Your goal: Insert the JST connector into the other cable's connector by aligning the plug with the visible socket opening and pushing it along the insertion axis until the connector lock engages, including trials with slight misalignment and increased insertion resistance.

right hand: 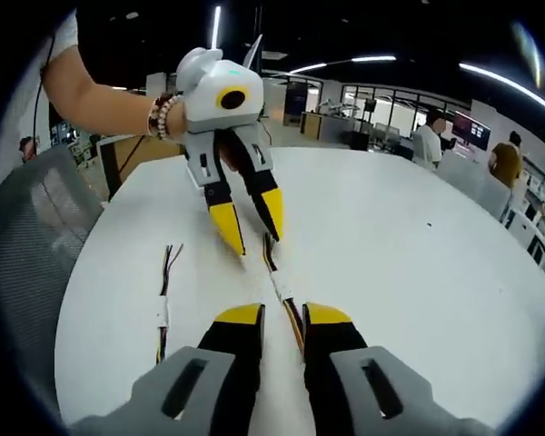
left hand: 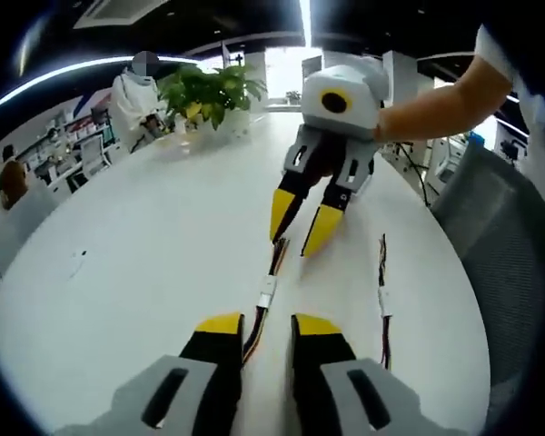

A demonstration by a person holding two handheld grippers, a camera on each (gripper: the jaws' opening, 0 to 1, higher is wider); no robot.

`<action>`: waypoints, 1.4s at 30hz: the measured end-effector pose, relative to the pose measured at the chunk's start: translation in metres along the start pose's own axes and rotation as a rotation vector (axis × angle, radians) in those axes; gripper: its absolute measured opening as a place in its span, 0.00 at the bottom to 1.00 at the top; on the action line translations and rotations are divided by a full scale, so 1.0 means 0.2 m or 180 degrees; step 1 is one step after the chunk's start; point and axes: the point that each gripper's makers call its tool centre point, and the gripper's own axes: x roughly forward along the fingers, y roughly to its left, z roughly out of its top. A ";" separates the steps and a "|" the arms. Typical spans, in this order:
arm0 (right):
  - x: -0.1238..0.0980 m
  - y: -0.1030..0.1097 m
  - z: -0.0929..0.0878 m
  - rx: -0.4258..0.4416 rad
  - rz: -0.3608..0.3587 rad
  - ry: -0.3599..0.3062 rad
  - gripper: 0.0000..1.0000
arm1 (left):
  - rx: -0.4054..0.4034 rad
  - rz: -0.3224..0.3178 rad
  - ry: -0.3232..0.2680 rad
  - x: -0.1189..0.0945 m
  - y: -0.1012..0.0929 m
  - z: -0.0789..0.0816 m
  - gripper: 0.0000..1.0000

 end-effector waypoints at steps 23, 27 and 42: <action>-0.05 0.42 -0.10 0.0215 0.0432 -0.0190 0.13 | -0.0494 -0.0203 -0.0234 -0.06 -0.38 -0.15 0.17; -0.04 0.44 -0.12 0.0170 0.0470 -0.0145 0.12 | -0.0496 -0.0219 -0.0214 -0.05 -0.39 -0.16 0.16; -0.01 0.45 -0.17 -0.0001 0.0523 -0.0056 0.01 | -0.0319 -0.0316 -0.0227 -0.05 -0.46 -0.17 0.00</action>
